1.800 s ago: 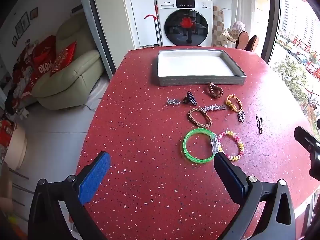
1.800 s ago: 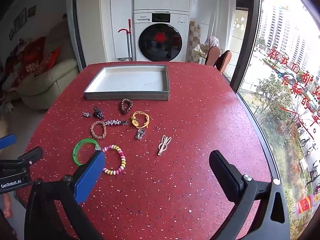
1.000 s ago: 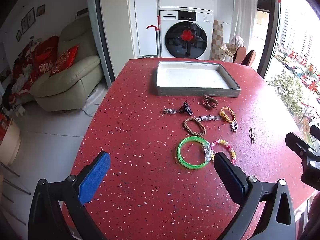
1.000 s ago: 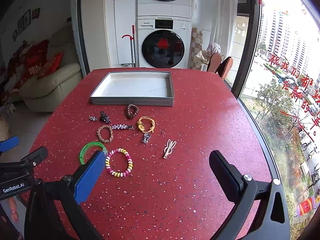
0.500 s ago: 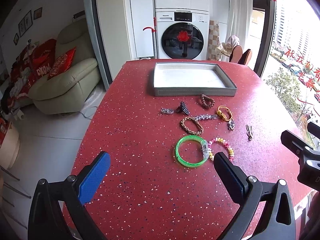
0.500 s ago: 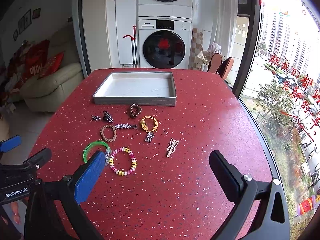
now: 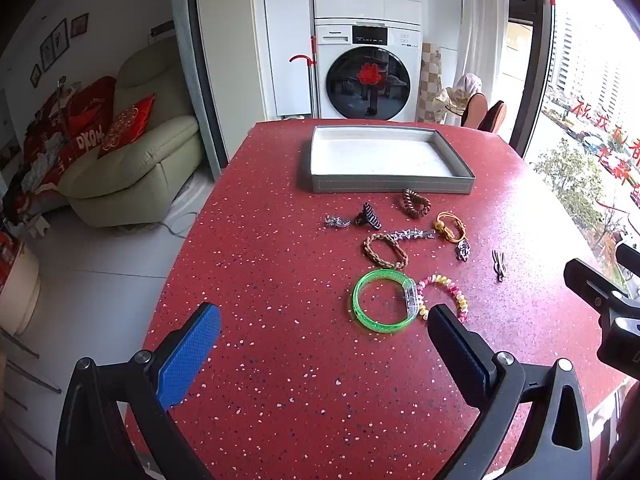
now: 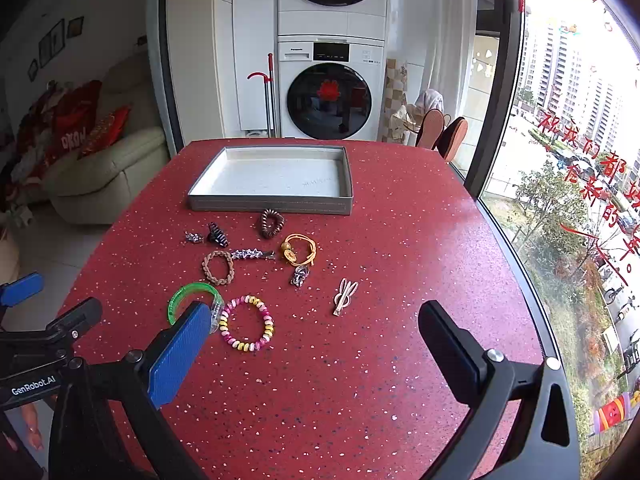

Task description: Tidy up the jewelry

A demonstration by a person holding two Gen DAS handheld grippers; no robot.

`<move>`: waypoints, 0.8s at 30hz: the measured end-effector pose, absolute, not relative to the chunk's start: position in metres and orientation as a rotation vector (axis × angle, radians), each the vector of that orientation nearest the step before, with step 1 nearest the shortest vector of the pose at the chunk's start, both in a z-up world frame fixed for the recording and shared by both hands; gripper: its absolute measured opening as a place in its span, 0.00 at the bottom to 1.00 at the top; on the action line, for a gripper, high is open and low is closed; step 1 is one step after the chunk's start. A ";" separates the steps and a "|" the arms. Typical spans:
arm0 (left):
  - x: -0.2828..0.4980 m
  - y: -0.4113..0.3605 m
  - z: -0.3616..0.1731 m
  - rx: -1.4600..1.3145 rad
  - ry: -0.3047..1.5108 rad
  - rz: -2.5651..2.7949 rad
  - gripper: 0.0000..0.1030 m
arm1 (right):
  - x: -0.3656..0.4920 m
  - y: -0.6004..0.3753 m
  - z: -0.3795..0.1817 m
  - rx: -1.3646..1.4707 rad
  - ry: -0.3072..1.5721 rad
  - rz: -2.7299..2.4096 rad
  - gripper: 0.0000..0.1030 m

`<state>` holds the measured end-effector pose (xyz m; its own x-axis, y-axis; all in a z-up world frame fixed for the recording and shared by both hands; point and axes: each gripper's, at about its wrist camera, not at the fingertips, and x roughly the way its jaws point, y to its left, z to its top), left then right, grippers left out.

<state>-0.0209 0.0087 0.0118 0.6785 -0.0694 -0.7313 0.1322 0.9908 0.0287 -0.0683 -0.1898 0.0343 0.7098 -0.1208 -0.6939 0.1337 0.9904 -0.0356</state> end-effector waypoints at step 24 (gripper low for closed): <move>-0.020 0.003 0.011 0.094 0.825 -0.113 1.00 | -0.065 -0.196 0.033 0.022 0.779 -0.134 1.00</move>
<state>-0.0205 0.0026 0.0108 0.6730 -0.0639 -0.7368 0.1369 0.9898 0.0391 -0.0653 -0.1963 0.0333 0.7035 -0.1121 -0.7018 0.1284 0.9913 -0.0296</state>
